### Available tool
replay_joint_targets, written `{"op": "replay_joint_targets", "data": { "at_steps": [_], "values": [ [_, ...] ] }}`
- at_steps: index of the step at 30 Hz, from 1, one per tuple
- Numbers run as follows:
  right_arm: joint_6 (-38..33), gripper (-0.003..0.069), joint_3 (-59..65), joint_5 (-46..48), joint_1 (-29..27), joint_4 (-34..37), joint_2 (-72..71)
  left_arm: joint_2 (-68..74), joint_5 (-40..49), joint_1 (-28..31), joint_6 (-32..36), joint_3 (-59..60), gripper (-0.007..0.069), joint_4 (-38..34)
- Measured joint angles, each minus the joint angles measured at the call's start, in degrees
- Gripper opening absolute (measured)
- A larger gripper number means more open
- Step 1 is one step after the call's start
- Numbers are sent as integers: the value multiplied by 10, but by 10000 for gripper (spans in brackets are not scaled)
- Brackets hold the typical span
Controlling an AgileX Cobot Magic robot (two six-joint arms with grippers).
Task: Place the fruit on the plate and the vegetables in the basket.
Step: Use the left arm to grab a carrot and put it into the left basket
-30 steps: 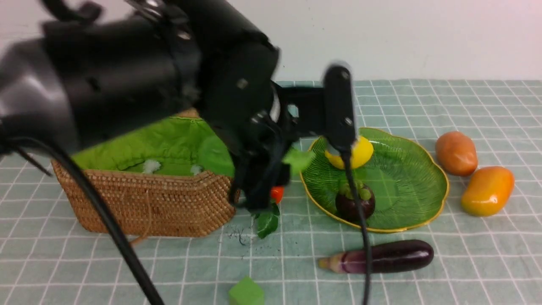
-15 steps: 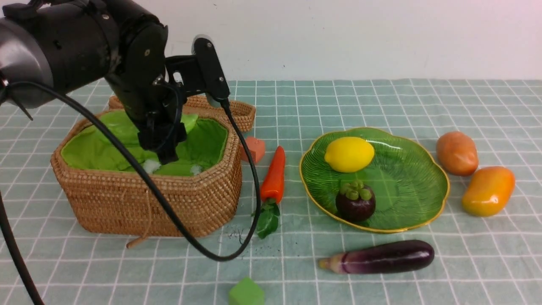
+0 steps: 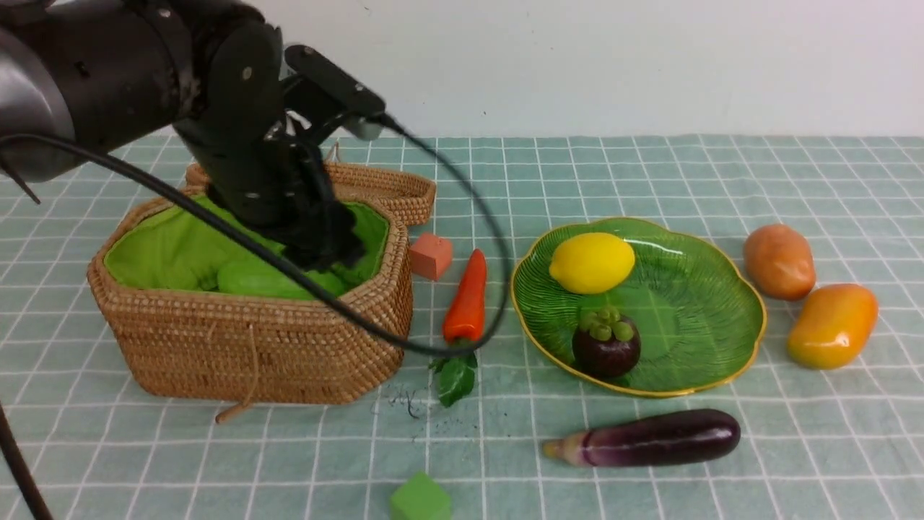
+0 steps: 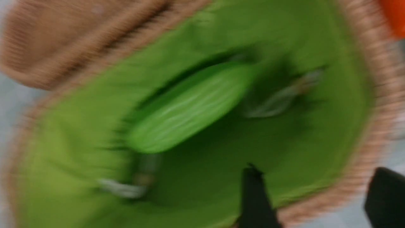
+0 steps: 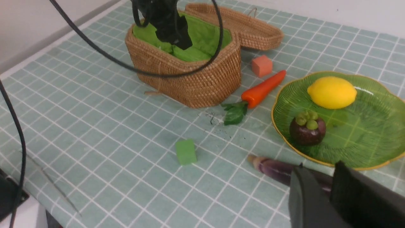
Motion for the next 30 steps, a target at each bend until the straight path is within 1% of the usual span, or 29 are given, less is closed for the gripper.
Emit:
{"op": "replay_joint_targets", "data": {
  "at_steps": [1,2,3,4,5,6,7,8,10,11,12,13,15,16,17,18,19,20,21,22,24,30],
  "values": [
    [0,136,-1,3,0,-1,0,-1,0,-3,-8,0,322,-6],
    [0,136,-3,20,0,-3,-1,-4,12,-33,-57,-2,199,-45],
    [0,136,-4,32,0,-4,-3,-2,24,-53,-80,-4,133,-63],
    [0,136,-4,34,0,-4,-3,0,26,-61,-83,-6,122,-68],
    [-1,136,-4,41,0,-4,-3,6,38,-80,-93,-13,64,-79],
    [-1,139,-4,47,0,-4,-3,20,49,-103,-101,-29,29,-82],
    [-1,140,-4,48,0,-5,-3,38,59,-119,-105,-49,13,-83],
    [-1,140,-4,48,0,-5,-3,44,62,-123,-105,-56,13,-83],
    [-10,141,-4,48,0,-8,-3,105,88,-139,-111,-123,52,-75],
    [-11,141,-4,48,0,-8,-3,109,88,-139,-111,-123,52,-74],
    [-14,141,-4,50,0,-9,-3,141,97,-139,-120,-161,100,-62],
    [-14,141,-4,50,0,-9,-3,141,98,-139,-122,-161,100,-62],
    [-15,143,-4,51,0,-10,-3,195,108,-130,-145,-214,201,-36],
    [-15,143,-4,51,0,-10,-3,212,110,-126,-155,-229,239,-29],
    [-16,143,-4,51,0,-10,-3,220,111,-124,-159,-237,258,-25],
    [-16,143,-4,54,0,-10,-3,256,111,-115,-168,-264,349,-7],
    [-16,143,-4,54,0,-10,-3,256,110,-115,-168,-266,349,-7],
    [-16,143,-4,55,0,-10,-3,287,106,-110,-172,-286,424,15],
    [-16,143,-4,55,0,-10,-3,289,104,-110,-173,-289,430,17],
    [-16,143,-4,55,0,-10,-3,303,101,-110,-174,-298,461,32],
    [-16,141,-4,57,0,-10,-3,321,92,-110,-177,-304,491,51],
    [-16,141,-4,60,0,-10,-3,347,70,-110,-194,-305,492,88]
  ]
}}
